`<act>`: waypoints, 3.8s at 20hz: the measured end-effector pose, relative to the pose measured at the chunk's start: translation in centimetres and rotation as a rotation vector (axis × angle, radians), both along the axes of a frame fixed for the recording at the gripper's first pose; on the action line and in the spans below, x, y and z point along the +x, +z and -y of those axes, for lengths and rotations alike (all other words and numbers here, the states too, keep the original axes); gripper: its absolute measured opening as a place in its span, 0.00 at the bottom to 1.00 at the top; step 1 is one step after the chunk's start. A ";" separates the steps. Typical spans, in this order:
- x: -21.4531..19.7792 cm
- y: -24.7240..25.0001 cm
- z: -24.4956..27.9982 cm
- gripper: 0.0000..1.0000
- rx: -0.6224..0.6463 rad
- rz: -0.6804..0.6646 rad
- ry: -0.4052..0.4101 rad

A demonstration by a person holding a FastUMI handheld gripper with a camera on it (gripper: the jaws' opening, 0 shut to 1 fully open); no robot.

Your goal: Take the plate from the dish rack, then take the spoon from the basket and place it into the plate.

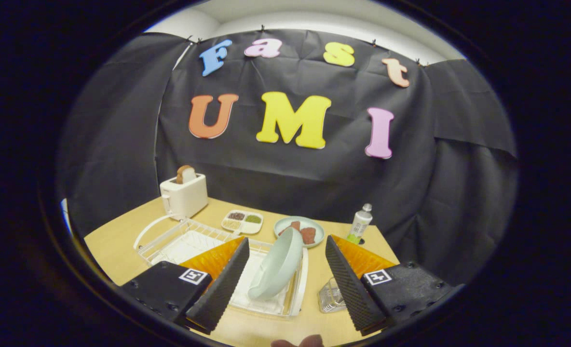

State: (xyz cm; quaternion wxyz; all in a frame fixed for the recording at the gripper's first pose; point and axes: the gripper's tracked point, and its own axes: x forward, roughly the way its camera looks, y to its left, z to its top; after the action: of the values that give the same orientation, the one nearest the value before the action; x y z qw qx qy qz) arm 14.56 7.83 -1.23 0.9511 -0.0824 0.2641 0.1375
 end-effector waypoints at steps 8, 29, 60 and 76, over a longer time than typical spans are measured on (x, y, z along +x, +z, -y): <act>6.7 -4.4 0.5 1.00 -0.052 -0.257 -0.093; 8.0 -8.4 0.3 0.36 0.003 -0.485 -0.258; -11.4 -5.4 0.2 0.29 0.203 -0.412 -0.132; -15.7 -17.9 1.3 0.38 0.331 -0.637 -0.222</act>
State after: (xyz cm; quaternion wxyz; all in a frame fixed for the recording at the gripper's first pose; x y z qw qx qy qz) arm -1.09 6.49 -19.14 0.8308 0.1487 0.5282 0.0933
